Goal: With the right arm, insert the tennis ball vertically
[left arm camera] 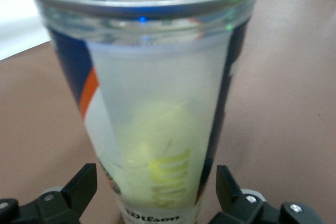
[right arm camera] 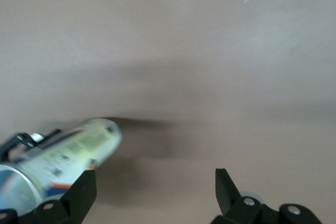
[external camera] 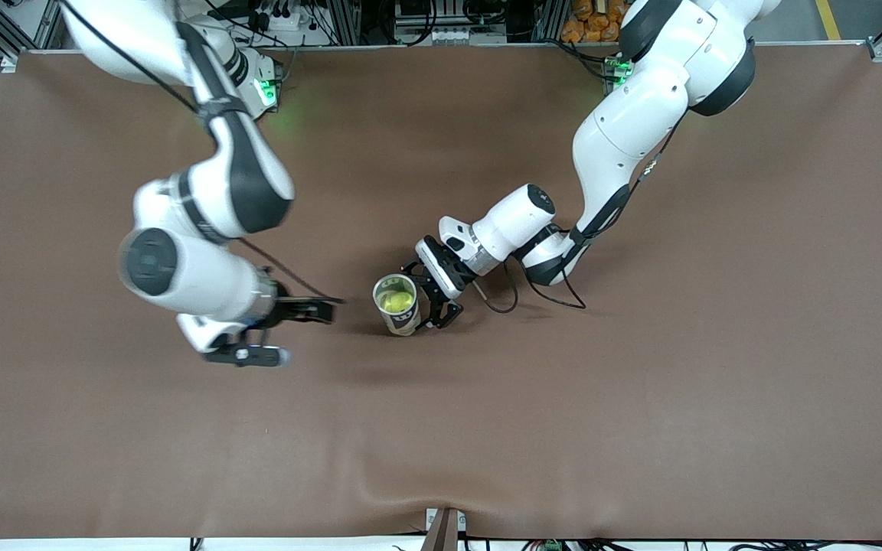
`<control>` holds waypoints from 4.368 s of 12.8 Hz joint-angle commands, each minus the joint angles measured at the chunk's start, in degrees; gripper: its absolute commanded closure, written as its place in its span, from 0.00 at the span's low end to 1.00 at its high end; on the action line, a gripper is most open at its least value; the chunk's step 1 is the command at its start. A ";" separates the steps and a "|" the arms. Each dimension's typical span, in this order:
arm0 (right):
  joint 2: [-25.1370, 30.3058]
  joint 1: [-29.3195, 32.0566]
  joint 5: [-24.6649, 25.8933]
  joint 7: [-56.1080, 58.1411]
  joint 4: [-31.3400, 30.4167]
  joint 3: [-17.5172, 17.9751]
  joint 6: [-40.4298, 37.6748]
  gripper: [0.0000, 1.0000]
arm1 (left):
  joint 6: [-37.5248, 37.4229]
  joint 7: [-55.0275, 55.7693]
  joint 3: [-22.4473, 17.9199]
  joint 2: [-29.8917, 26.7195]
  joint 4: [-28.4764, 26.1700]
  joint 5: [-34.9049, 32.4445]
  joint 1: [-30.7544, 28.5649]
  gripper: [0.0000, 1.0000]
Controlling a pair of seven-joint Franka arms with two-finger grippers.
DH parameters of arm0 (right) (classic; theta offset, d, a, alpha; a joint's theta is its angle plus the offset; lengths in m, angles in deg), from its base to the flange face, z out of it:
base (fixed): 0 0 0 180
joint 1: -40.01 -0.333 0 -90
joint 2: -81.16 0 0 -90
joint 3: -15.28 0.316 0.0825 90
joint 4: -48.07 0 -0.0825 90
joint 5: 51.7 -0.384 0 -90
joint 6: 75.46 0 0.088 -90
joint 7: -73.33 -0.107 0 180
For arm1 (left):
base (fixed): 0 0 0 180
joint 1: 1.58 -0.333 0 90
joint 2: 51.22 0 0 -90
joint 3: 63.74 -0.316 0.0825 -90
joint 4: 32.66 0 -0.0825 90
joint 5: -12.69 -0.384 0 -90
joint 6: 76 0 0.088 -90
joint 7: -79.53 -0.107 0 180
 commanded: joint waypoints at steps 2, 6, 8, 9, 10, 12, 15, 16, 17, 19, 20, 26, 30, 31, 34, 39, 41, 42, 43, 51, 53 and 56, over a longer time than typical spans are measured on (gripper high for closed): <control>13.67 11.40 0.87 17.08 -12.31 0.77 -0.59 0.00 | 0.12 0.46 0.54 -1.26 -1.81 -0.04 0.00 0.00; 23.59 20.03 4.62 20.56 -12.41 -0.03 -11.89 0.00 | 0.21 0.63 0.72 -1.52 -4.08 0.05 -0.36 0.00; 27.30 20.48 9.99 18.36 -12.23 0.15 -16.31 0.00 | 0.21 0.63 0.72 -1.61 -4.79 -0.12 -0.71 0.00; 27.92 21.87 10.01 17.05 -11.97 0.58 -17.89 0.00 | 0.12 0.63 0.72 -1.61 -4.97 -0.12 -0.71 0.00; 28.10 22.93 10.09 13.38 -11.79 2.42 -19.39 0.00 | 0.12 0.63 0.72 -1.61 -5.32 -0.12 -0.88 0.00; 30.38 24.52 11.32 8.61 -12.14 6.03 -21.42 0.00 | 0.12 0.63 0.81 -2.57 -7.59 -0.21 -1.85 0.00; 30.57 24.43 12.73 13.66 -12.32 6.04 -22.13 0.00 | 0.12 0.63 0.81 -5.91 -12.96 -0.21 -3.34 0.00; 30.65 24.44 12.73 15.61 -12.49 5.78 -22.48 0.00 | 0.12 0.72 0.81 -6.70 -14.62 -0.30 -3.69 0.00; 30.65 24.35 12.82 15.80 -12.41 5.43 -23.18 0.00 | 0.03 0.72 0.90 -7.66 -16.55 -0.30 -4.57 0.00; 30.74 24.08 12.82 15.89 -11.80 4.81 -23.53 0.00 | -0.06 0.63 1.08 -10.12 -20.16 -0.83 -6.93 0.00; 30.74 24.08 13.25 16.07 -11.01 4.81 -23.71 0.00 | -0.06 0.81 1.16 -10.83 -21.66 -0.83 -7.30 0.00; 30.65 24.17 14.84 15.72 -8.19 4.98 -23.62 0.00 | -0.85 6.52 0.90 -11.89 -19.32 -0.22 -14.94 0.00; 30.39 24.17 14.31 15.54 -6.87 4.90 -23.62 0.00 | -13.55 6.61 0.64 -11.89 -7.82 0.14 -18.45 0.00; 30.39 24.26 14.23 15.54 -6.35 4.90 -23.62 0.00 | -17.33 6.70 0.81 -11.89 -5.00 0.14 -19.07 0.00; 30.30 23.99 14.14 15.63 -6.25 5.07 -23.45 0.00 | -31.82 6.70 1.08 -14.34 1.60 0.31 -20.74 0.00; 30.13 24.17 14.92 15.80 -6.17 4.98 -23.45 0.00 | -55.82 6.52 1.08 -24.44 5.14 6.19 -21.19 0.00; 29.95 24.35 14.93 15.81 -5.90 4.98 -23.36 0.00 | -64.26 6.61 0.55 -28.83 5.22 9.00 -21.36 0.00; 29.95 24.43 14.93 15.72 -5.90 4.90 -23.45 0.00 | -68.13 6.52 0.64 -30.86 5.22 11.10 -22.93 0.00; 30.04 24.44 14.93 15.63 -5.82 4.81 -23.62 0.00 | -70.87 6.43 1.07 -32.62 5.05 14.34 -24.86 0.00; 29.78 24.70 14.84 15.54 -4.94 4.72 -23.45 0.00 | -96.26 9.86 0.46 -45.02 7.32 23.96 -30.41 0.00; 29.78 25.66 14.84 15.54 -4.94 4.72 -23.01 0.00 | -102.68 9.60 0.72 -46.34 9.78 23.78 -32.51 0.00; 29.60 26.28 13.96 13.01 -4.94 4.81 -23.27 0.00 | -105.69 8.89 -3.20 -50.64 9.80 23.61 -32.36 0.00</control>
